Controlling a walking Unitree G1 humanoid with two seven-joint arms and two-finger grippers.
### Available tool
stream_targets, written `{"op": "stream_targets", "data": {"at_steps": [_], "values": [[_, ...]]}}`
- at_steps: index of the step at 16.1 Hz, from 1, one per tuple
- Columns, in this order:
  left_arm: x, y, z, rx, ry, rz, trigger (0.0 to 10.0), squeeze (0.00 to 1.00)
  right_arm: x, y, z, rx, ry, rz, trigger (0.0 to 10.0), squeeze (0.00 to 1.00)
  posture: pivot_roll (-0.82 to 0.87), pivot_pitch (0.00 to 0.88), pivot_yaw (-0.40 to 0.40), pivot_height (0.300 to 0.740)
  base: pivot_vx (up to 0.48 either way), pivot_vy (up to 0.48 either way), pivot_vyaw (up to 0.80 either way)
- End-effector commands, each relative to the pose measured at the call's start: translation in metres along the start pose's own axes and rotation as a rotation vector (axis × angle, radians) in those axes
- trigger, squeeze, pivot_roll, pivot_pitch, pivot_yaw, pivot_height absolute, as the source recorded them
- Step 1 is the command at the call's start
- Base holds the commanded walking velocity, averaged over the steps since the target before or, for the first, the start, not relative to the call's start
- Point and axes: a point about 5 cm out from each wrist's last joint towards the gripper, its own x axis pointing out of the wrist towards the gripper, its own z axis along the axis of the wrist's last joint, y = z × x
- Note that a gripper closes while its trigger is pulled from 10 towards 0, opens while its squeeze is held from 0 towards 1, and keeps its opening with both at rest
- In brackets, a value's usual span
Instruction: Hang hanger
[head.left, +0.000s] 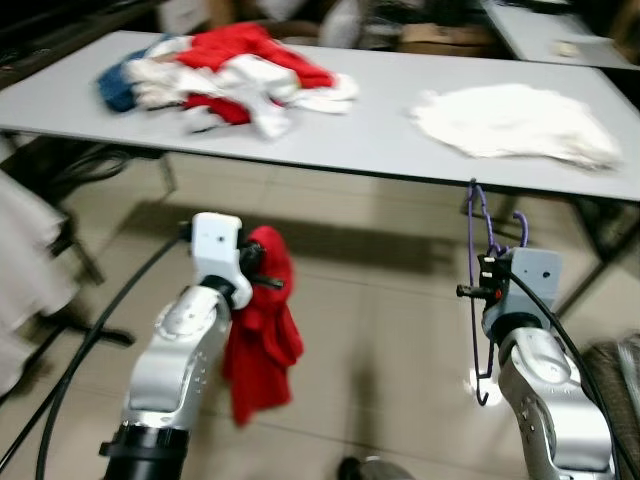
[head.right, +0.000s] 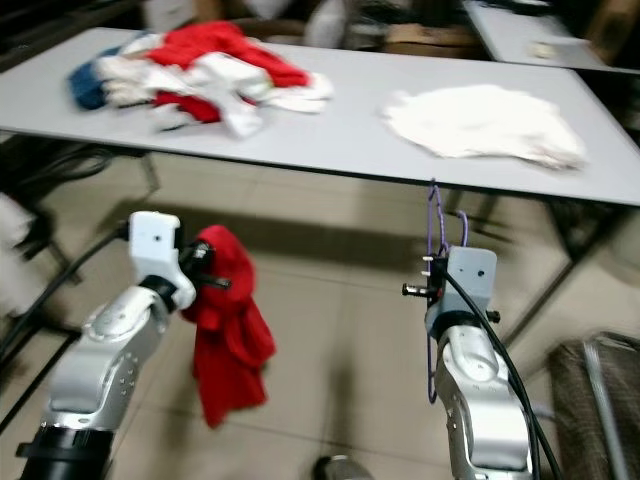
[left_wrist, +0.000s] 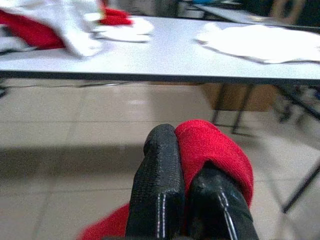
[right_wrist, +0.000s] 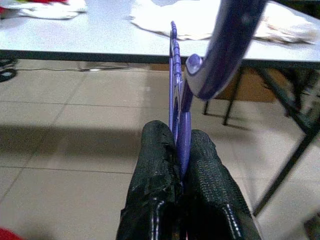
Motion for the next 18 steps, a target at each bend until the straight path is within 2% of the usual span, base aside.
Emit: {"op": "stream_targets", "data": {"at_steps": [1, 4, 7, 11, 15, 18], "values": [[0.001, 0.0, 0.008, 0.012, -0.038, -0.01, 10.0, 0.0, -0.001, 0.002, 0.004, 0.014, -0.013, 0.018, 10.0, 0.0, -0.14, 0.0, 0.001, 0.74, 0.281, 0.0, -0.67], [0.001, 0.002, 0.011, 0.016, -0.052, -0.008, 10.0, 0.0, 0.001, 0.012, 0.008, -0.038, -0.047, 0.045, 10.0, 0.0, -0.14, 0.0, -0.008, 0.74, 0.33, 0.0, -0.6], [-0.002, 0.0, 0.012, 0.009, -0.061, -0.021, 10.0, 0.0, -0.002, 0.019, 0.01, -0.049, -0.059, 0.127, 10.0, 0.0, -0.13, 0.0, -0.014, 0.74, 0.353, 0.0, 0.0], [0.004, -0.005, 0.014, -0.004, -0.073, -0.051, 10.0, 0.0, -0.008, 0.019, 0.012, -0.063, -0.072, 0.157, 10.0, 0.0, -0.16, 0.0, 0.003, 0.74, 0.373, 0.0, 0.0], [0.011, -0.01, 0.019, -0.001, -0.086, -0.082, 10.0, 0.0, -0.007, 0.015, 0.017, -0.081, -0.1, 0.163, 10.0, 0.0, -0.18, 0.0, 0.015, 0.74, 0.37, 0.0, -0.8], [0.013, -0.008, 0.023, 0.002, -0.099, -0.08, 10.0, 0.0, -0.004, 0.015, 0.02, -0.08, -0.111, 0.172, 10.0, 0.0, -0.16, 0.0, 0.004, 0.74, 0.371, 0.0, -0.15]]}}
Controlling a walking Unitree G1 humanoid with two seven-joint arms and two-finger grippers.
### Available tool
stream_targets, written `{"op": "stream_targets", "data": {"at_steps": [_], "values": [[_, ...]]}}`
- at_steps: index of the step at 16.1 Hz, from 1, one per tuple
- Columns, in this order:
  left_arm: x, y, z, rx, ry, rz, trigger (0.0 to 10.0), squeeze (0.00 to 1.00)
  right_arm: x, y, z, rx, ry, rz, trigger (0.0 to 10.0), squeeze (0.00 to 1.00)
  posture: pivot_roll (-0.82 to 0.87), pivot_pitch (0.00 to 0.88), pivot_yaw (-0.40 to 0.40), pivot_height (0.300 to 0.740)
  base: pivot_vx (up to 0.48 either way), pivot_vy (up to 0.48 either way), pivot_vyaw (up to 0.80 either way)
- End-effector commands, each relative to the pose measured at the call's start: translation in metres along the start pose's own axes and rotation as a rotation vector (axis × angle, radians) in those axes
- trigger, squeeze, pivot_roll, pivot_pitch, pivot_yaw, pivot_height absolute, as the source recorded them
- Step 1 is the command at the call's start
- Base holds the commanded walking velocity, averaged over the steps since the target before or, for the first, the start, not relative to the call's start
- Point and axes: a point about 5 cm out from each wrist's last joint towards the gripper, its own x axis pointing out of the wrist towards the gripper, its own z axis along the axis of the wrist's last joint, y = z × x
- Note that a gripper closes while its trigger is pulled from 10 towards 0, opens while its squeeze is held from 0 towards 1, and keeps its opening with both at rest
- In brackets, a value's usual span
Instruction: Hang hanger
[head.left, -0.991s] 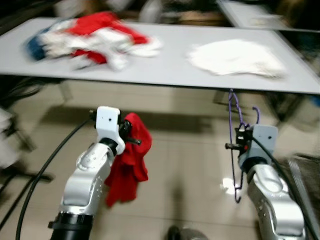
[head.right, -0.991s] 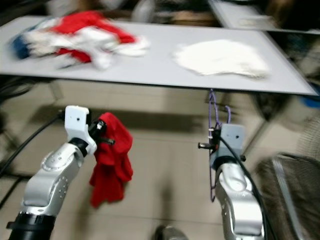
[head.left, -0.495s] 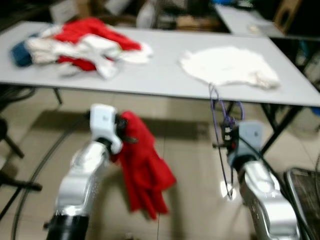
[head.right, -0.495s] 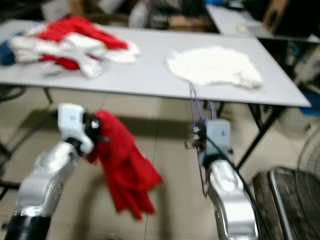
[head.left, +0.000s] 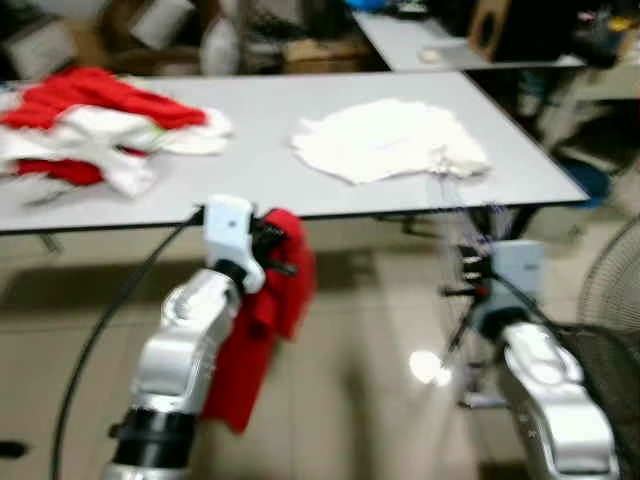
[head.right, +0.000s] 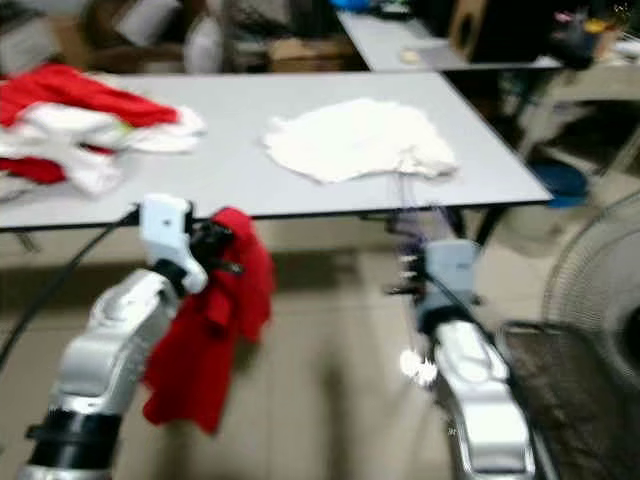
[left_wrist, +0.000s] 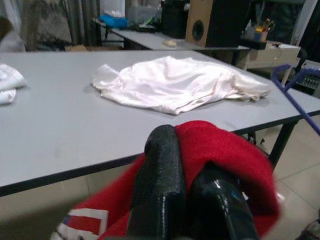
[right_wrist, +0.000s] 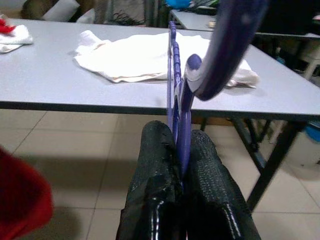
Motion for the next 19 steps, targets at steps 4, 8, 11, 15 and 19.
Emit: {"op": "stream_targets", "data": {"at_steps": [4, 8, 11, 15, 19], "values": [[0.002, 0.0, 0.009, 0.001, -0.039, -0.011, 10.0, 0.0, 0.004, -0.004, 0.004, -0.02, -0.027, 0.004, 10.0, 0.0, -0.14, 0.0, -0.008, 0.74, 0.371, 0.0, 0.0], [0.003, -0.002, 0.01, 0.004, -0.043, -0.024, 10.0, 0.0, 0.006, -0.003, 0.004, -0.026, -0.028, 0.014, 10.0, 0.0, -0.14, 0.0, -0.007, 0.74, 0.37, 0.0, -0.35], [0.008, -0.003, 0.014, 0.011, -0.056, -0.044, 10.0, 0.0, 0.007, -0.002, 0.004, -0.029, -0.034, 0.021, 10.0, 0.0, -0.15, 0.0, -0.004, 0.74, 0.372, 0.0, -0.27], [0.019, -0.006, 0.024, 0.037, -0.084, -0.082, 10.0, 0.0, 0.005, -0.004, 0.008, -0.057, -0.061, 0.102, 10.0, 0.0, -0.15, 0.0, -0.001, 0.74, 0.369, 0.0, 0.0], [0.049, 0.019, 0.08, 0.153, -0.193, -0.069, 10.0, 0.0, -0.015, -0.02, 0.034, -0.16, -0.127, 0.482, 10.0, 0.0, -0.15, 0.0, 0.012, 0.74, 0.367, 0.0, 0.0]]}}
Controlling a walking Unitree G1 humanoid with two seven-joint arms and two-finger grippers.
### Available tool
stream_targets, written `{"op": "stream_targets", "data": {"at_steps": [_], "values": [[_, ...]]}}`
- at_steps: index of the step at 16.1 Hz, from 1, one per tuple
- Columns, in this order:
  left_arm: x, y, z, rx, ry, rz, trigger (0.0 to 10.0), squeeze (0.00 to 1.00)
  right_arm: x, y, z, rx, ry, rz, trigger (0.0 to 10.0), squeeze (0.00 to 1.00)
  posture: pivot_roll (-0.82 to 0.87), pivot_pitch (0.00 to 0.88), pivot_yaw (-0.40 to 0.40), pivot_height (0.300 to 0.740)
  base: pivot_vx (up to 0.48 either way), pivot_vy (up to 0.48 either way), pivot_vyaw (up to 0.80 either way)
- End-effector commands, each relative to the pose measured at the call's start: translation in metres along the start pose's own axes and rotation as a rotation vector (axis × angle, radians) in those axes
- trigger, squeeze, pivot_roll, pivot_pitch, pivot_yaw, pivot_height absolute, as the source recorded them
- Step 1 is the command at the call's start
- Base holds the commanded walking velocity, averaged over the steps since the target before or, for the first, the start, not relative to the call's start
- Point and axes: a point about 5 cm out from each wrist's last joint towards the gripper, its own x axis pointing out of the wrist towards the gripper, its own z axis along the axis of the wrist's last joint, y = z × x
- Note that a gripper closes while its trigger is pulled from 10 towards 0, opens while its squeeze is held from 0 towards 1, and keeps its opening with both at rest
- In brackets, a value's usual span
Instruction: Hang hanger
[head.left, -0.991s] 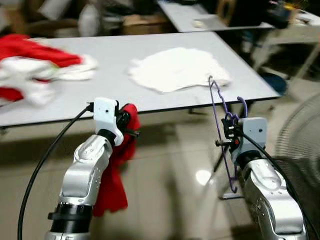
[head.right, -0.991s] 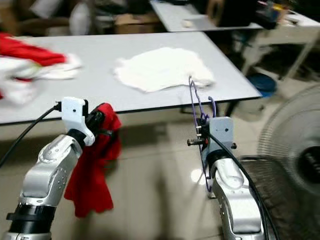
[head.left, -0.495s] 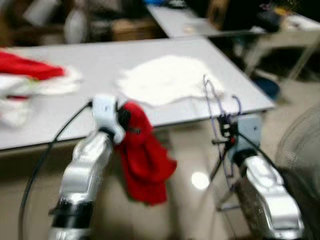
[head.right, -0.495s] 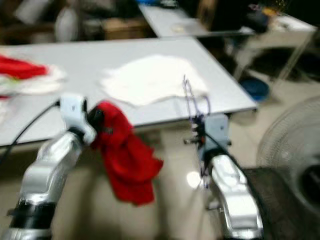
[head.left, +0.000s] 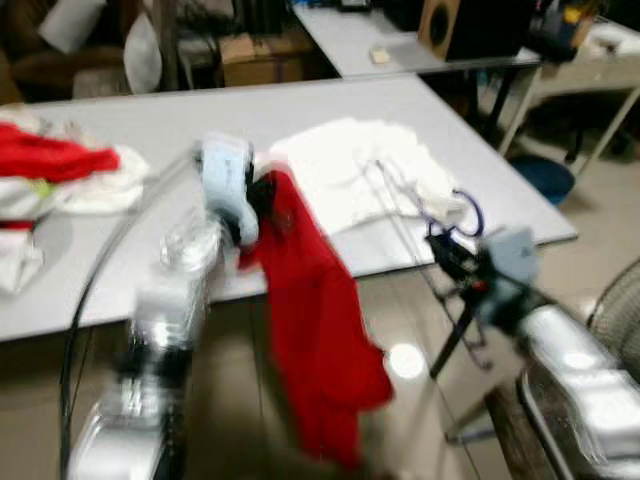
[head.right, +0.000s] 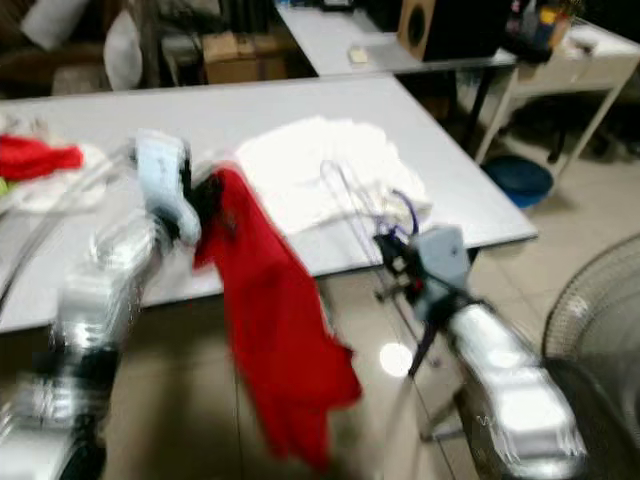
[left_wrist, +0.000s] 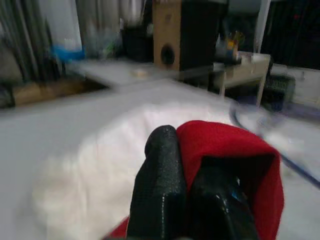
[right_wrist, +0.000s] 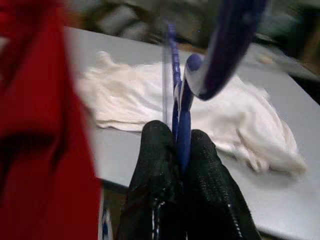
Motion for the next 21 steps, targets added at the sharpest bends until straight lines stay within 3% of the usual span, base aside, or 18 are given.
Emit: {"op": "stream_targets", "data": {"at_steps": [1, 4, 6, 11, 12, 14, 17, 19, 21], "values": [[0.009, 0.022, 0.032, 0.073, -0.089, 0.046, 10.0, 0.0, -0.016, -0.008, 0.012, -0.037, -0.022, 0.102, 10.0, 0.0, -0.15, 0.0, 0.015, 0.74, 0.36, 0.0, 0.0], [0.02, 0.047, 0.061, 0.148, -0.127, 0.112, 10.0, 0.0, -0.033, -0.015, 0.023, -0.072, -0.007, 0.236, 10.0, 0.0, -0.15, 0.0, 0.017, 0.74, 0.36, 0.0, 0.0], [0.028, 0.06, 0.086, 0.2, -0.162, 0.133, 10.0, 0.0, -0.048, -0.015, 0.038, -0.077, -0.004, 0.405, 10.0, 0.0, -0.15, 0.0, 0.018, 0.74, 0.362, 0.0, 0.0], [0.042, 0.052, 0.102, 0.237, -0.194, 0.031, 10.0, 0.0, -0.044, -0.005, 0.059, -0.053, -0.057, 0.656, 10.0, 0.0, -0.14, 0.0, 0.008, 0.74, 0.351, 0.0, 0.0], [0.046, 0.039, 0.105, 0.217, -0.214, -0.047, 10.0, 0.0, -0.036, 0.001, 0.054, -0.068, -0.022, 0.708, 10.0, 0.0, -0.13, 0.0, 0.002, 0.74, 0.352, 0.0, 0.0], [0.046, 0.014, 0.111, 0.215, -0.245, -0.191, 10.0, 0.0, -0.008, 0.006, 0.045, -0.121, 0.0, 0.687, 10.0, 0.0, -0.13, 0.0, 0.004, 0.74, 0.319, 0.0, 0.0], [0.037, 0.001, 0.116, 0.127, -0.275, -0.296, 10.0, 0.0, 0.015, 0.003, 0.046, -0.159, 0.001, 0.664, 10.0, 0.0, -0.13, 0.0, 0.003, 0.74, 0.181, 0.0, 0.0], [0.019, -0.014, 0.123, 0.12, -0.318, -0.437, 10.0, 0.0, 0.043, -0.01, 0.047, -0.261, 0.032, 0.574, 10.0, 0.0, -0.12, 0.0, -0.01, 0.74, 0.0, 0.0, 0.0], [0.016, -0.017, 0.125, 0.117, -0.328, -0.459, 10.0, 0.0, 0.049, -0.013, 0.047, -0.286, 0.036, 0.554, 10.0, 0.0, -0.12, 0.0, -0.013, 0.74, 0.0, 0.0, 0.0]]}}
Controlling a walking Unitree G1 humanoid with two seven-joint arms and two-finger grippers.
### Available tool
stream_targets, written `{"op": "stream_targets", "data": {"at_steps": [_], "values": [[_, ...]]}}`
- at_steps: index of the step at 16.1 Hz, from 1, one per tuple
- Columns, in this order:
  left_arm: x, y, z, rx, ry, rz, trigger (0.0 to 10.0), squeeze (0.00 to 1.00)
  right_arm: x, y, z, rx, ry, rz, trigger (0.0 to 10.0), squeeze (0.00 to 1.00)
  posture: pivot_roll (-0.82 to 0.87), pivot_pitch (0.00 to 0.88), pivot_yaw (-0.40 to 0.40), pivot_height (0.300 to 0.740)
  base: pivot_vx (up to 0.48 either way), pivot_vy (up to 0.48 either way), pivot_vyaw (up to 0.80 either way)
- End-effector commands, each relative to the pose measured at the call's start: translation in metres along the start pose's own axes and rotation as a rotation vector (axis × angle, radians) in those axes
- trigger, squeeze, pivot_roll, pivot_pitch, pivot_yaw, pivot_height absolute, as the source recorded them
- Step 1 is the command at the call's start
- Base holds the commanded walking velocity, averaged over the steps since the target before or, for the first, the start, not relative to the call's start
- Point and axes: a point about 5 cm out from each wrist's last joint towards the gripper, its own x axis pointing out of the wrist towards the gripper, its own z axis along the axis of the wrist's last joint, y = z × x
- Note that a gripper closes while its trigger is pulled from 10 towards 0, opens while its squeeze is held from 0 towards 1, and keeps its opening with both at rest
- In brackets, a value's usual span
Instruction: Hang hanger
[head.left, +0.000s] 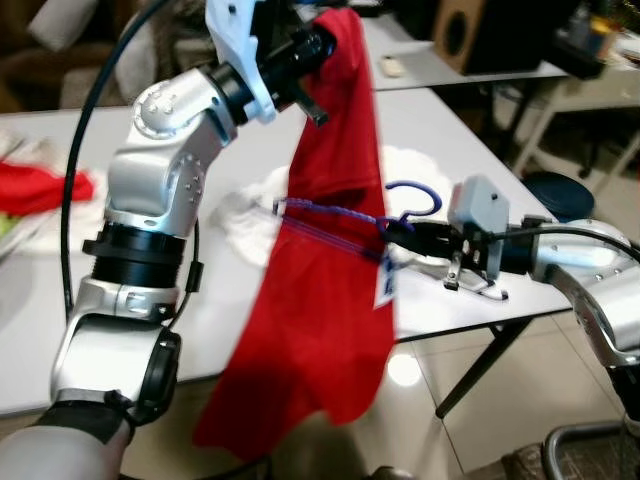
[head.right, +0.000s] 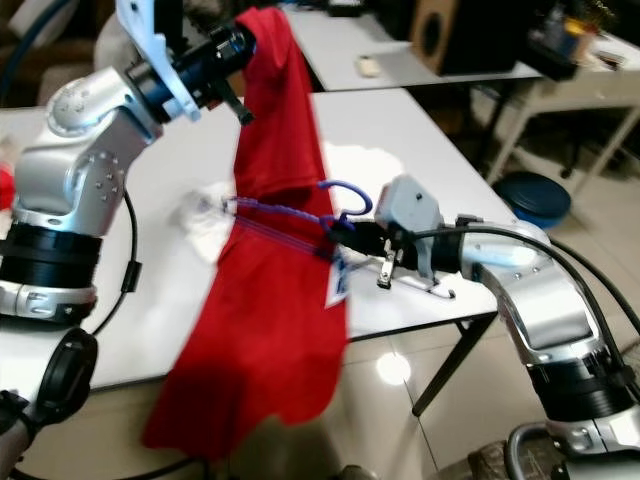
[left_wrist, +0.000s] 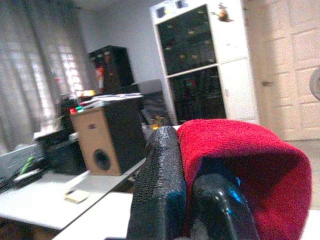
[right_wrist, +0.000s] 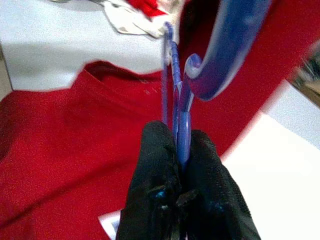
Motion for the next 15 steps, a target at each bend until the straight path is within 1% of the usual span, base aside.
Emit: {"op": "stream_targets", "data": {"at_steps": [1, 2, 3, 4, 5, 6, 7, 8, 9, 11, 12, 13, 14, 15], "values": [[-0.001, 0.002, 0.01, 0.015, -0.03, 0.001, 10.0, 0.0, 0.001, 0.0, 0.0, -0.01, 0.001, -0.001, 10.0, 0.0, -0.12, 0.0, -0.013, 0.74, 0.0, 0.0, 0.0], [-0.001, 0.002, 0.01, 0.015, -0.03, 0.001, 10.0, 0.0, 0.001, 0.0, 0.0, -0.01, 0.001, -0.001, 10.0, 0.0, -0.12, 0.0, -0.013, 0.74, 0.0, 0.0, 0.0], [-0.001, -0.001, 0.014, 0.006, -0.055, -0.02, 10.0, 0.0, 0.003, -0.008, -0.001, -0.021, 0.023, -0.032, 10.0, 0.0, -0.12, 0.0, -0.014, 0.74, 0.0, 0.0, 0.0], [0.0, 0.007, 0.047, -0.021, -0.209, 0.002, 10.0, 0.0, 0.0, -0.067, 0.035, -0.158, -0.034, -0.32, 10.0, 0.0, -0.13, 0.0, -0.008, 0.74, 0.0, 0.0, 0.0], [-0.004, 0.024, 0.095, -0.058, -0.453, 0.072, 10.0, 0.0, -0.023, -0.129, 0.116, -0.282, -0.27, -0.692, 10.0, 0.0, -0.13, 0.0, -0.01, 0.74, 0.0, 0.0, 0.0], [-0.009, 0.032, 0.109, -0.08, -0.536, 0.125, 10.0, 0.0, -0.035, -0.139, 0.145, -0.327, -0.372, -0.771, 10.0, 0.0, -0.13, 0.0, -0.01, 0.74, 0.0, 0.0, 0.0], [-0.015, 0.04, 0.115, -0.078, -0.58, 0.199, 10.0, 0.0, -0.044, -0.141, 0.163, -0.383, -0.436, -0.779, 10.0, 0.0, -0.13, 0.0, -0.014, 0.74, 0.0, 0.0, 0.0], [-0.017, 0.041, 0.115, -0.073, -0.586, 0.217, 10.0, 0.0, -0.044, -0.14, 0.164, -0.402, -0.437, -0.772, 10.0, 0.0, -0.13, 0.0, -0.015, 0.74, 0.0, 0.0, 0.0], [-0.019, 0.04, 0.112, -0.099, -0.578, 0.232, 10.0, 0.0, -0.037, -0.14, 0.153, -0.401, -0.393, -0.735, 10.0, 0.0, -0.13, 0.0, -0.017, 0.74, 0.0, 0.0, 0.0], [-0.018, 0.037, 0.102, -0.086, -0.523, 0.223, 10.0, 0.0, -0.025, -0.135, 0.131, -0.4, -0.322, -0.664, 10.0, 0.0, -0.13, 0.0, -0.018, 0.74, 0.0, 0.0, 0.0], [-0.009, 0.031, 0.078, -0.075, -0.408, 0.238, 10.0, 0.0, -0.006, -0.123, 0.092, -0.369, -0.234, -0.526, 10.0, 0.0, -0.13, 0.0, -0.012, 0.74, 0.0, 0.0, 0.0], [-0.004, 0.027, 0.062, -0.075, -0.331, 0.252, 10.0, 0.0, 0.002, -0.111, 0.067, -0.337, -0.184, -0.435, 10.0, 0.0, -0.13, 0.0, -0.012, 0.74, 0.0, 0.0, 0.0], [0.001, 0.023, 0.047, -0.081, -0.261, 0.26, 10.0, 0.0, 0.006, -0.099, 0.048, -0.298, -0.15, -0.366, 10.0, 0.0, -0.13, 0.0, -0.01, 0.74, 0.0, 0.0, 0.0], [0.008, 0.014, 0.015, -0.077, -0.103, 0.278, 10.0, 0.0, 0.007, -0.079, 0.017, -0.232, -0.112, -0.283, 10.0, 0.0, -0.13, 0.0, -0.008, 0.74, 0.0, 0.0, 0.0]]}}
